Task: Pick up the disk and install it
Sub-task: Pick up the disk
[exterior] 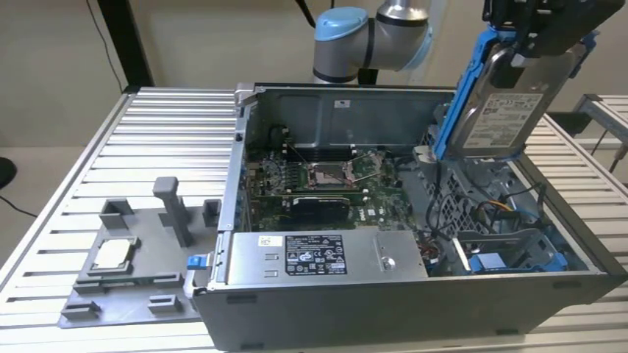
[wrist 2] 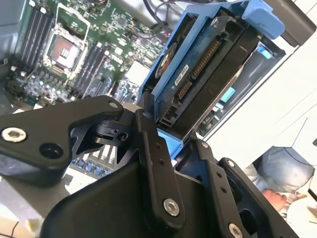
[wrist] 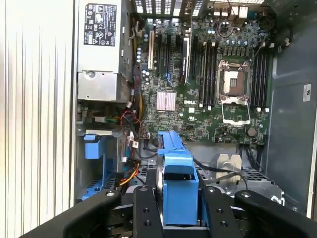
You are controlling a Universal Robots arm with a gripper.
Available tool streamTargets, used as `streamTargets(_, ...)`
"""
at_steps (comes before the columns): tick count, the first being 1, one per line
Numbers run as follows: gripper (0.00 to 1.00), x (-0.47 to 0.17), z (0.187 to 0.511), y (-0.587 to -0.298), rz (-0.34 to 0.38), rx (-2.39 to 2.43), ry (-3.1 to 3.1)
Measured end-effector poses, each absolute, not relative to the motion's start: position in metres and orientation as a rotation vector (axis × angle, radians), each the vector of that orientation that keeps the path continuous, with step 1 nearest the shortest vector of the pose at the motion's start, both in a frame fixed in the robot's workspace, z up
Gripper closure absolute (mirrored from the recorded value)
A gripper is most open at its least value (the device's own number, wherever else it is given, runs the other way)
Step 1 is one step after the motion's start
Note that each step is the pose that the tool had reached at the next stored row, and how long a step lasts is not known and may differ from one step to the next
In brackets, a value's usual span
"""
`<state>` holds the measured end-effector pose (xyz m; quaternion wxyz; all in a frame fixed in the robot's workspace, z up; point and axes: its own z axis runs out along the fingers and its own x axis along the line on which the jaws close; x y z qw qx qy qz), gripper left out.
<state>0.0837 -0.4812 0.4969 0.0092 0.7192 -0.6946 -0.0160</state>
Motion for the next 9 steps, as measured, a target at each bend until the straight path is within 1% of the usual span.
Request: streamTargets(9, 1.0, 0.084, 0.497, -0.508, -0.051, 2.247, -2.17)
